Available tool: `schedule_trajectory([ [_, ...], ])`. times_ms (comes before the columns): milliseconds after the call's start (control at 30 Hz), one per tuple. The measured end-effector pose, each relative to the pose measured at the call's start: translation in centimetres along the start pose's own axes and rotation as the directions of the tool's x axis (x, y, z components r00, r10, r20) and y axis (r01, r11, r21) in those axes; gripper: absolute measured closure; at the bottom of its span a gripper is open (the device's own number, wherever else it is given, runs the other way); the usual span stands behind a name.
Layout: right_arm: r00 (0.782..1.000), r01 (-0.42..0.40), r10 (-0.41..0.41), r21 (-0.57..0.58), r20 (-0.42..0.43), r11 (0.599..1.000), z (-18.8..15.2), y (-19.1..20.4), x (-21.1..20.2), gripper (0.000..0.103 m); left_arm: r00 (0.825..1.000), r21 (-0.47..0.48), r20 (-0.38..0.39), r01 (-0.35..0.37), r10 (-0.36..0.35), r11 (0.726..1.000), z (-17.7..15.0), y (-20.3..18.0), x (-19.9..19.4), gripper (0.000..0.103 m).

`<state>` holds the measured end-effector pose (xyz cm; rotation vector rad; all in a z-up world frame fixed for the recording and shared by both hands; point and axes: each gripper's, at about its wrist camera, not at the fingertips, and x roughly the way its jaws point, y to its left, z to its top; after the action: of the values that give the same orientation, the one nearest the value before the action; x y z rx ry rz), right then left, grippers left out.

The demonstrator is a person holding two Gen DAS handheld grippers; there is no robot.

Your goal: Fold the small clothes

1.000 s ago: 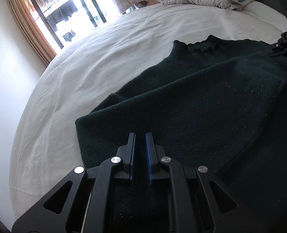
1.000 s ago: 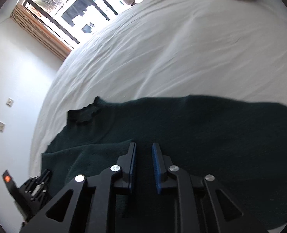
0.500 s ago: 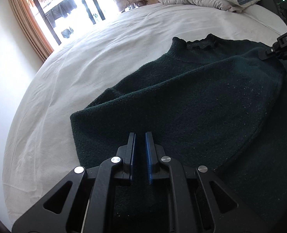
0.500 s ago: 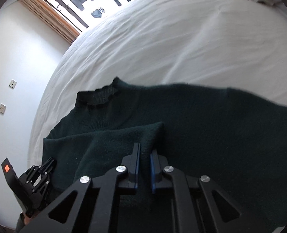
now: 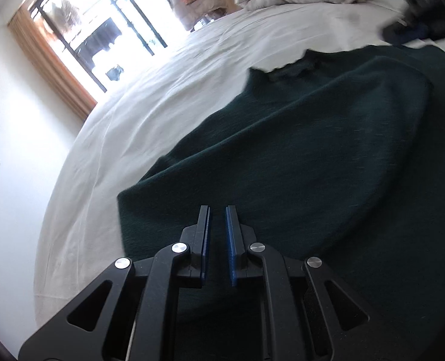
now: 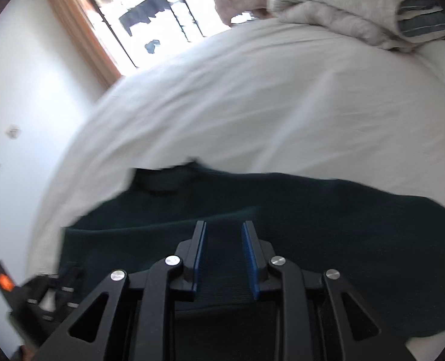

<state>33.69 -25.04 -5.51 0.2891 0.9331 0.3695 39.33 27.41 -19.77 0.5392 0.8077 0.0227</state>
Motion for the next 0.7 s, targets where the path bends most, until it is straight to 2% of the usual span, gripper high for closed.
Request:
schedule_trajectory([
  [33,0.999,-0.036,0.035,-0.024,-0.025,0.999,-0.1,0.8,0.6,0.076,1.0,0.033,0.006,-0.017,0.017,0.999,-0.1,-1.0,-0.1,0.093],
  [67,0.998,-0.038,0.036,-0.038,-0.052,0.999,-0.3,1.3,1.4,0.076,1.0,0.053,0.012,-0.029,0.028,0.998,0.0,-1.6,-0.1,0.093],
  [167,0.987,-0.028,0.027,-0.005,-0.161,1.0,-1.5,0.4,4.4,0.077,1.0,0.044,-0.002,-0.023,0.023,0.999,0.0,-1.2,0.6,0.093],
  [200,0.986,-0.032,0.034,0.02,-0.162,0.999,-1.9,-0.6,4.8,0.084,1.0,0.032,-0.011,-0.014,0.015,0.999,0.2,-1.2,0.9,0.093],
  [233,0.988,-0.05,0.055,0.038,-0.146,0.998,-2.1,-1.2,4.6,0.086,1.0,0.017,-0.017,-0.012,0.012,1.0,0.1,-0.5,1.4,0.093],
  [300,0.989,-0.069,0.079,0.08,-0.128,0.994,-2.3,-2.5,3.9,0.087,1.0,-0.032,-0.022,0.019,-0.019,0.999,-0.2,0.7,2.1,0.093],
  [367,0.992,-0.045,0.055,0.088,-0.111,0.995,-2.4,-3.5,3.1,0.087,0.996,-0.117,-0.018,0.08,-0.083,0.99,-0.4,1.7,1.8,0.092],
  [433,0.995,-0.013,0.022,0.095,-0.095,0.995,-2.5,-3.8,2.0,0.086,0.996,-0.168,-0.025,0.082,-0.087,0.982,-0.8,3.2,2.3,0.086],
  [500,0.996,-0.054,0.06,0.089,-0.059,0.995,-2.5,-3.0,1.0,0.082,0.996,-0.211,-0.027,0.074,-0.081,0.975,-1.3,5.0,2.8,0.086],
  [533,0.993,-0.109,0.112,0.079,-0.043,0.991,-2.7,-2.2,0.6,0.077,0.996,-0.226,-0.031,0.072,-0.081,0.971,-1.7,5.6,3.1,0.086],
  [567,0.989,-0.14,0.143,0.069,-0.044,0.988,-2.9,-1.8,0.6,0.07,0.996,-0.236,-0.033,0.073,-0.084,0.969,-2.0,6.2,3.4,0.086],
  [600,0.986,-0.153,0.157,0.059,-0.055,0.986,-3.1,-1.3,0.9,0.054,0.996,-0.246,-0.039,0.065,-0.077,0.967,-2.2,6.6,3.6,0.086],
  [633,0.986,-0.147,0.151,0.052,-0.073,0.988,-3.5,-0.9,1.6,0.046,0.996,-0.257,-0.04,0.071,-0.084,0.964,-2.3,6.9,3.8,0.086],
  [700,0.986,-0.129,0.134,0.06,-0.101,0.99,-4.2,-1.1,3.1,0.047,0.993,-0.279,-0.038,0.095,-0.109,0.955,-2.7,7.4,4.2,0.086],
])
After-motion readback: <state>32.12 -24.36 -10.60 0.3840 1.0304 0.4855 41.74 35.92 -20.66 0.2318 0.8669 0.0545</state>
